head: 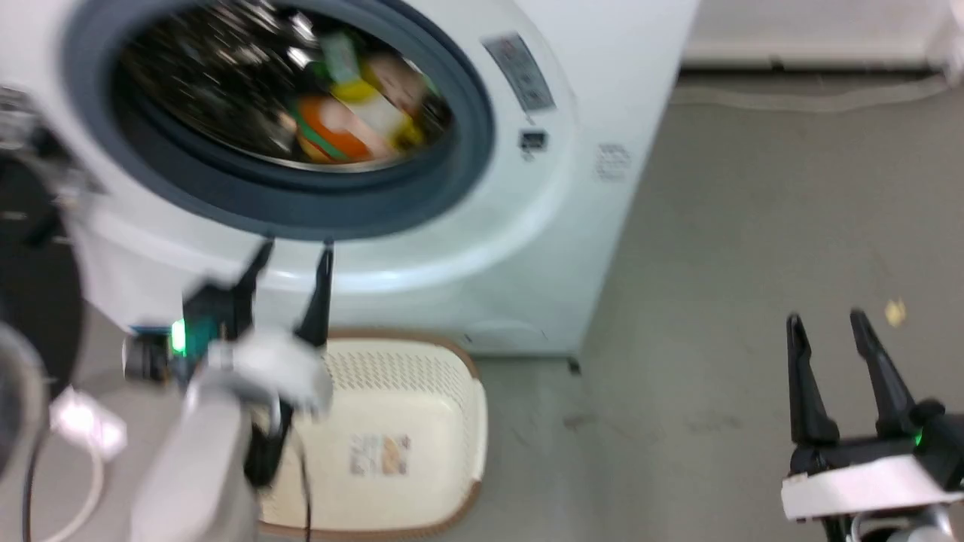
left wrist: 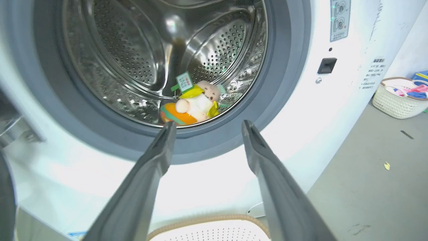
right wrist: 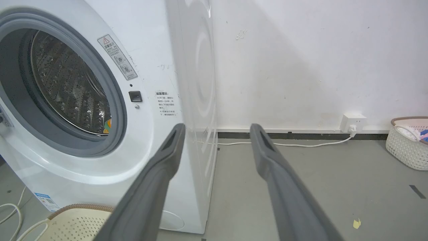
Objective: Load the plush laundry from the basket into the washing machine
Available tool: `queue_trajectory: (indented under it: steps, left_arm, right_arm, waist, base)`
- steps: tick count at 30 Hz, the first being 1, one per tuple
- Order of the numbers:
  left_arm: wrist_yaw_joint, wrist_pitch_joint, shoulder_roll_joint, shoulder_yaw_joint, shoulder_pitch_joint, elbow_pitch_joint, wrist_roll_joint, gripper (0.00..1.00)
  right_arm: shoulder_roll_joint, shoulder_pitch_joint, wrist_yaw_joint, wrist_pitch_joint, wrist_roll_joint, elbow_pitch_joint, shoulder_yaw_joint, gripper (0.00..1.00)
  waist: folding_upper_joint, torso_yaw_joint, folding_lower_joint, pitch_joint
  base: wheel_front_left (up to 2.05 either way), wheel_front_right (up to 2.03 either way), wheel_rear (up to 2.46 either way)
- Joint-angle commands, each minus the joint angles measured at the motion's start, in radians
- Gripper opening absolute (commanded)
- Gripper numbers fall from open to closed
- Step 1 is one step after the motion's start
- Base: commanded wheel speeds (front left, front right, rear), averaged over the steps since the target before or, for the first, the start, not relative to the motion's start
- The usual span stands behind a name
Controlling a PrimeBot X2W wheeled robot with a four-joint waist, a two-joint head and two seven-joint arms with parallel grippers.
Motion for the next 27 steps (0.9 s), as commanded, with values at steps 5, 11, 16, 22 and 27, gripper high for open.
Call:
queue_trajectory:
  steps: [5, 11, 16, 22, 27]
  left_arm:
    - [0.054, -0.005, -0.031, 0.056, 0.237, -0.197, 0.010, 1.00]
    - [0.111, -0.005, -0.055, 0.087, 0.442, -0.350, 0.058, 1.00]
    - [0.140, -0.005, -0.068, 0.092, 0.537, -0.412, 0.101, 1.00]
    - [0.126, -0.005, -0.072, 0.075, 0.575, -0.415, 0.132, 1.00]
    - [0.104, -0.005, -0.077, 0.069, 0.577, -0.423, 0.147, 1.00]
  right_arm:
    - [0.000, 0.062, -0.001, -0.004, -0.017, 0.005, 0.016, 1.00]
    - [0.000, 0.104, -0.001, -0.004, -0.025, 0.011, 0.046, 1.00]
    - [0.000, 0.130, -0.001, -0.004, -0.027, 0.024, 0.069, 1.00]
    - [0.000, 0.146, -0.001, -0.004, -0.022, 0.042, 0.081, 1.00]
    - [0.000, 0.149, -0.001, -0.004, -0.022, 0.049, 0.085, 1.00]
  waist:
    - [0.0000, 0.105, 0.0005, -0.149]
    - [0.0000, 0.113, 0.0005, -0.184]
    - [0.0000, 0.118, 0.0005, -0.197]
    - [0.0000, 0.118, 0.0005, -0.202]
    - [0.0000, 0.115, 0.0005, -0.200]
  base:
    - [0.00, 0.00, 0.00]
    - [0.00, 0.00, 0.00]
    - [0.00, 0.00, 0.00]
    - [0.00, 0.00, 0.00]
    - [0.00, 0.00, 0.00]
